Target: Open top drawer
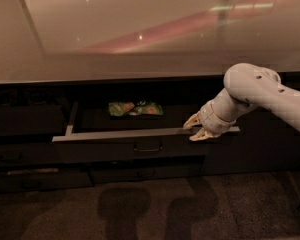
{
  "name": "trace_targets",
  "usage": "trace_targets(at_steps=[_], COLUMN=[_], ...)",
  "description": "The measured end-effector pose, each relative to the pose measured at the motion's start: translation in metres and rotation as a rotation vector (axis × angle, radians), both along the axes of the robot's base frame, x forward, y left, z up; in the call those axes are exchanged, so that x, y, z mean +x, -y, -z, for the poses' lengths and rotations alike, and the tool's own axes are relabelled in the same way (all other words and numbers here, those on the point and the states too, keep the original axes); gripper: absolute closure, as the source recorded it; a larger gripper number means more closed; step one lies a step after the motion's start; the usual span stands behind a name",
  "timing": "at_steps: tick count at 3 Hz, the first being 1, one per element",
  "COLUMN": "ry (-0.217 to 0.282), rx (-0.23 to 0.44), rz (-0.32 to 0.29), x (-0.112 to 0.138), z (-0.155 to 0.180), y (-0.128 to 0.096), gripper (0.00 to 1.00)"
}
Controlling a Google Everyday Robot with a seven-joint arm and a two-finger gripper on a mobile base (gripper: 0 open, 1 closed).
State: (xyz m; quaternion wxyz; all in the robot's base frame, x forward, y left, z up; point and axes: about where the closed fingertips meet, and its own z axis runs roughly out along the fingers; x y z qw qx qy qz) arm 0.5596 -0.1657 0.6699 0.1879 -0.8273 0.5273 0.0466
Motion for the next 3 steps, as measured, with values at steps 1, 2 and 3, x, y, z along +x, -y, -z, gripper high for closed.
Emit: trace_targets(at_steps=[1,2,3], ry=[0.0,0.02,0.066], rx=[0.0,0.004,0.008], rz=[0.0,-0.01,-0.022], x=[0.0,-0.001,-0.005], z=[0.0,-0.021,-0.058], y=[0.0,-0.005,-0.013], gripper=[1.0,1.0,1.0])
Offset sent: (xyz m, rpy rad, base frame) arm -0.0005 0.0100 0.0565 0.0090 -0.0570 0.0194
